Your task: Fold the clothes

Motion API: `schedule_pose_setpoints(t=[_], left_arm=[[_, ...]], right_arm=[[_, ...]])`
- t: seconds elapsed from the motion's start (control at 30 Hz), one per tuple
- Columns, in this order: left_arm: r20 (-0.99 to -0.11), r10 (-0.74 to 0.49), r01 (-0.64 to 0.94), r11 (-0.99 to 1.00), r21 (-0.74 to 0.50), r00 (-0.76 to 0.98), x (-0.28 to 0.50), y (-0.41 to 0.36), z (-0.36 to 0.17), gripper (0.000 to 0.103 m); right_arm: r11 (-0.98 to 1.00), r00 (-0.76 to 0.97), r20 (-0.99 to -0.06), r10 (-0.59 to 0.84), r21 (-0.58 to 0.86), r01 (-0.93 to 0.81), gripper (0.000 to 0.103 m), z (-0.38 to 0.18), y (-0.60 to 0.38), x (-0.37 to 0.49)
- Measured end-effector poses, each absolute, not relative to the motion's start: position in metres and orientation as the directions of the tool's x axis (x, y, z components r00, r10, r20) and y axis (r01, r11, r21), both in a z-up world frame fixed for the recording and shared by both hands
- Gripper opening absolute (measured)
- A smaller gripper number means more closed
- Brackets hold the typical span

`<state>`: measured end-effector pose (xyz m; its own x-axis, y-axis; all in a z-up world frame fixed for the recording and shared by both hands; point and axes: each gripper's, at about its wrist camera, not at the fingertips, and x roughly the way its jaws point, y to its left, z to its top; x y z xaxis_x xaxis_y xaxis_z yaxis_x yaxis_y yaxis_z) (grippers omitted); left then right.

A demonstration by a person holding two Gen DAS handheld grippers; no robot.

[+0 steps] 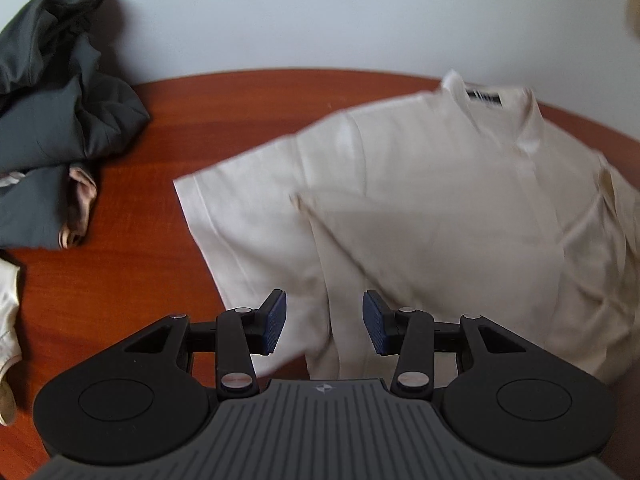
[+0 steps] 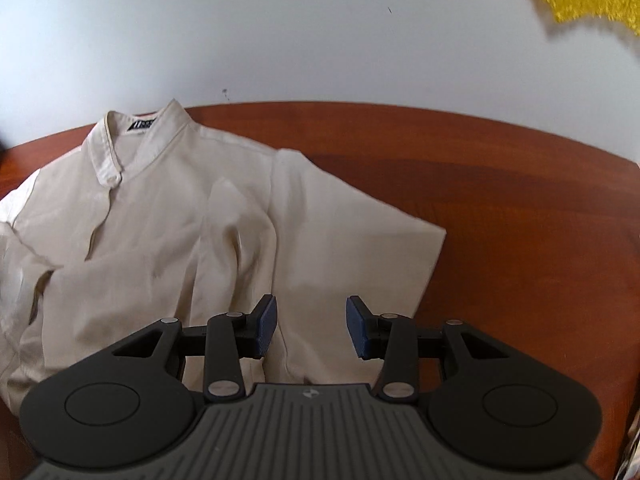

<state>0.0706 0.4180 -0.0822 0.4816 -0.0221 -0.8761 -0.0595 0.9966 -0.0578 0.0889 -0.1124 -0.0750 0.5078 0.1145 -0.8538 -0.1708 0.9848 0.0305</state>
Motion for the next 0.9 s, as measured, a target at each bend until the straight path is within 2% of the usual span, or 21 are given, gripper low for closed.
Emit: schedule_pose_setpoints(t=[0.2,0.43,0.63,0.73,0.9], left_arm=[[-0.896,-0.044,-0.037,0.997,-0.067,0.441,0.042,0.411,-0.092,0.046],[-0.911,-0.057,-0.028,0.997,-0.075,0.408,0.014,0.403,-0.106,0.044],[-0.916,-0.057,-0.012,0.998,-0.067,0.398,-0.002,0.396,-0.113,0.043],[-0.915,-0.058,-0.004,0.998,-0.065,0.400,-0.004,0.395,-0.114,0.039],[-0.917,-0.054,0.006,0.998,-0.056,0.395,-0.002,0.393,-0.118,0.038]], right_arm=[[0.980,0.457,-0.879,0.137,0.052,-0.193,0.044,-0.081,-0.115,0.061],[0.955,0.371,-0.916,0.154,0.042,-0.295,0.044,-0.100,-0.102,0.029],[0.955,0.366,-0.920,0.143,0.030,-0.296,0.043,-0.112,-0.101,0.018],[0.956,0.356,-0.923,0.143,0.035,-0.292,0.043,-0.117,-0.102,0.011],[0.961,0.358,-0.922,0.147,0.047,-0.274,0.038,-0.118,-0.106,0.006]])
